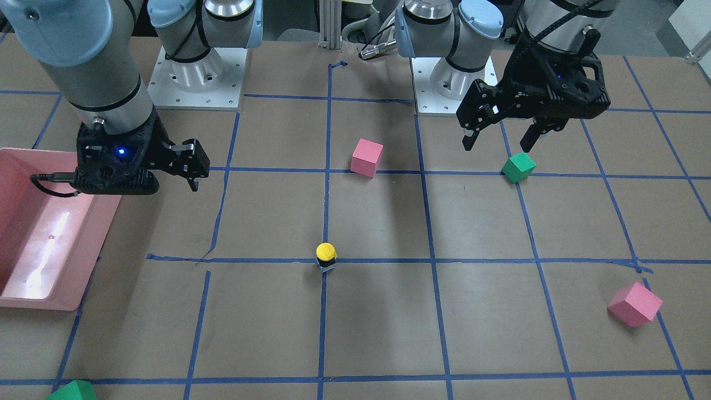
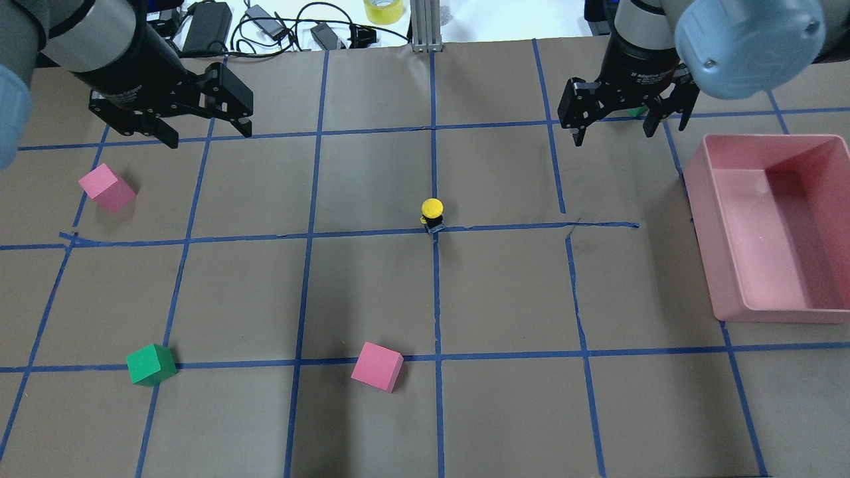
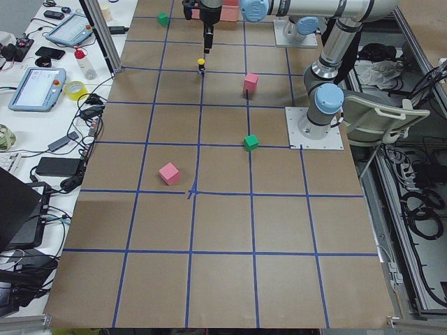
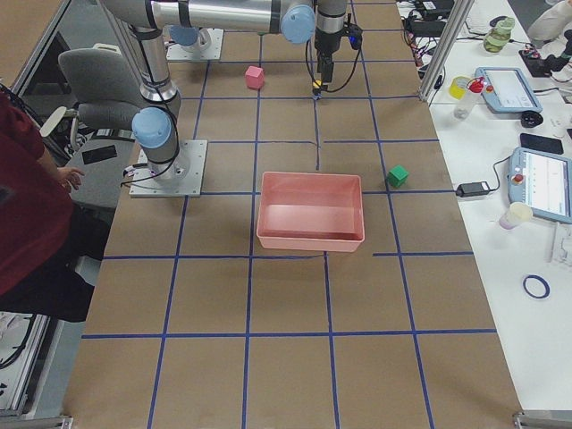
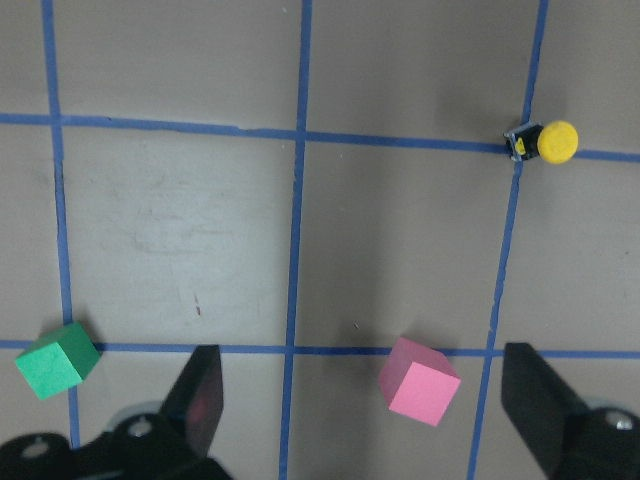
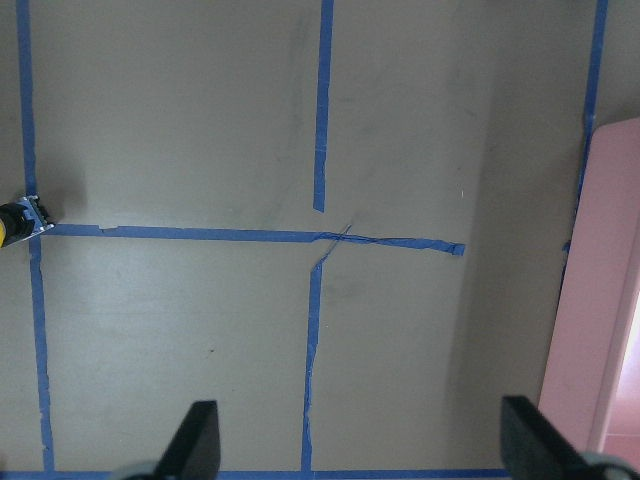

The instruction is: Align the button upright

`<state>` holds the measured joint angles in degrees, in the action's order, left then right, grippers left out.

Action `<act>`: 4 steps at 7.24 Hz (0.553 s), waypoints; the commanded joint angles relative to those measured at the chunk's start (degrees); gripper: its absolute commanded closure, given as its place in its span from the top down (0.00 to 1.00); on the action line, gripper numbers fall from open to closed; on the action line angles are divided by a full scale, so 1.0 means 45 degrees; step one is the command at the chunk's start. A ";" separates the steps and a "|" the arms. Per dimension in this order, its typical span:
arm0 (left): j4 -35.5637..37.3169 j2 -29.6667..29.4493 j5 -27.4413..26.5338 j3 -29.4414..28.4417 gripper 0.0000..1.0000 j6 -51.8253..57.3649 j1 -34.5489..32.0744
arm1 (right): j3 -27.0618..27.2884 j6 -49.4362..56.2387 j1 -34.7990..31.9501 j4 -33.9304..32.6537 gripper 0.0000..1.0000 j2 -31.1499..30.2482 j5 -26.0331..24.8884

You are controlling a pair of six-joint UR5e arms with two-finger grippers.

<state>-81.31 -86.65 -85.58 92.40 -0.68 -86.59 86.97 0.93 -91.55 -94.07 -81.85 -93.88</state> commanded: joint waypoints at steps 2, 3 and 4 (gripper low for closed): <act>0.0784 0.0116 -0.0103 0.0325 1.00 0.0112 0.0023 | 0.0029 -0.0323 -0.0026 0.0005 1.00 -0.0052 0.0080; 0.0784 0.0116 -0.0103 0.0345 1.00 0.0113 0.0042 | 0.0029 -0.0207 -0.0045 0.0044 1.00 -0.0033 0.0099; 0.0784 0.0135 -0.0103 0.0345 1.00 0.0113 0.0042 | 0.0029 -0.0090 0.0070 0.0005 1.00 -0.0033 0.0003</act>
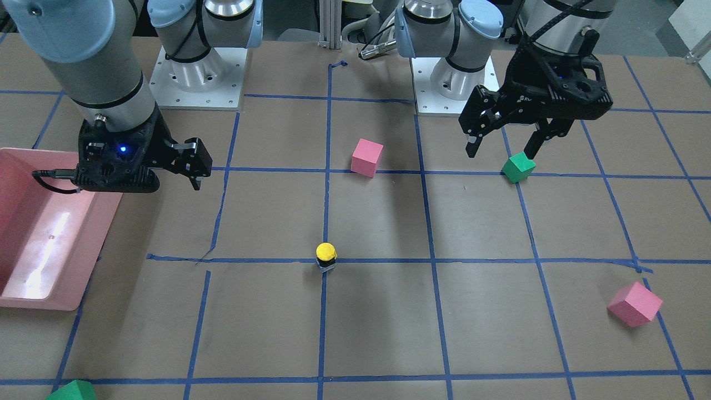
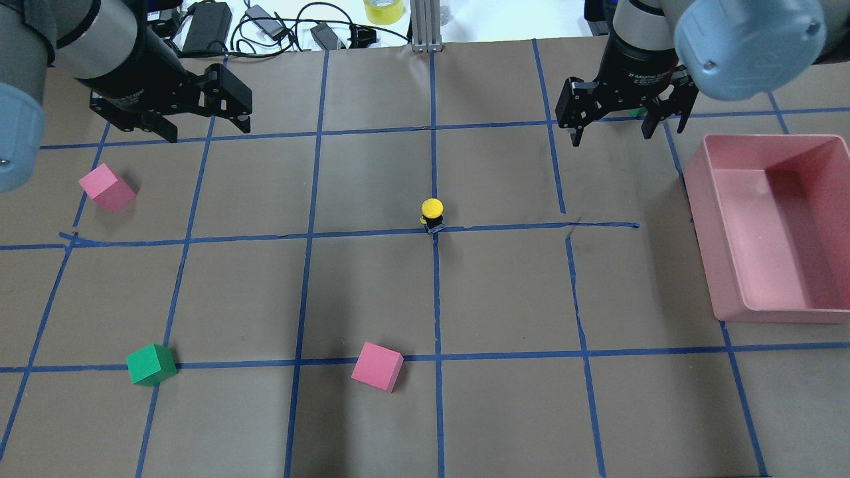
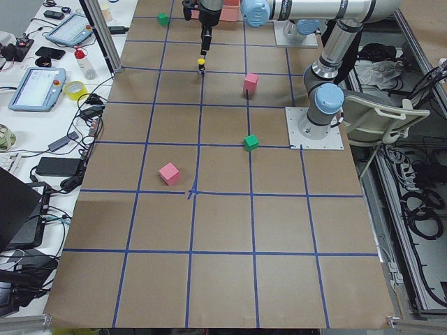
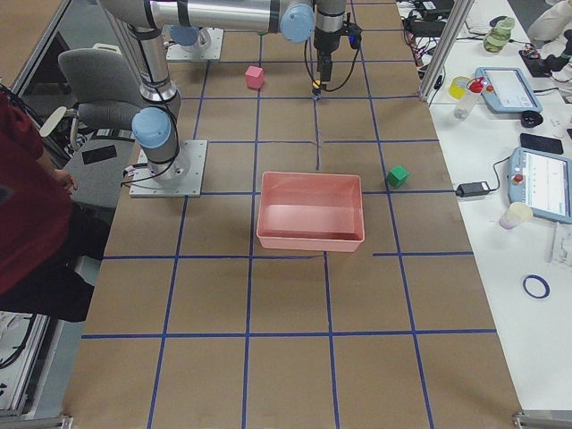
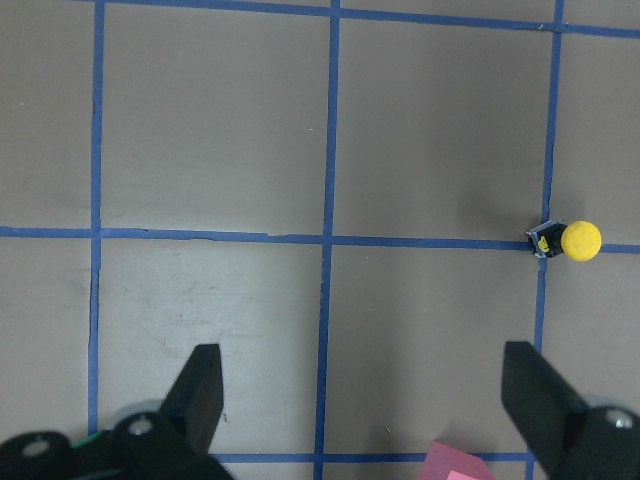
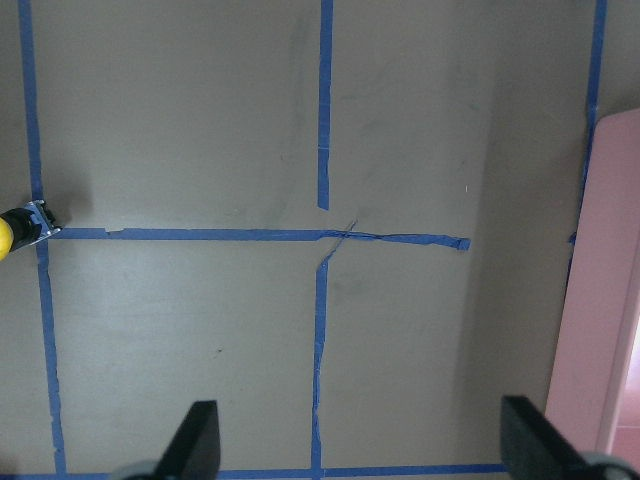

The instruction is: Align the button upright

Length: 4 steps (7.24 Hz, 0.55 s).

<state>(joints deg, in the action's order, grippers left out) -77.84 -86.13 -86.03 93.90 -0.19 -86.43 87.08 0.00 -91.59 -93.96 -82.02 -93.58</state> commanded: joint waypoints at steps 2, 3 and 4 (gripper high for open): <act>-0.0008 0.0018 -0.0003 0.0011 1.00 0.0004 0.0007 | 0.0004 0.0116 0.0021 -0.0038 1.00 -0.0034 -0.0140; -0.0008 0.0018 -0.0003 0.0011 1.00 0.0004 0.0007 | -0.0055 0.0290 0.0041 -0.0096 1.00 -0.0015 -0.0393; -0.0008 0.0018 -0.0003 0.0011 1.00 0.0004 0.0007 | 0.0080 0.0099 0.0021 -0.0038 1.00 -0.0054 -0.0453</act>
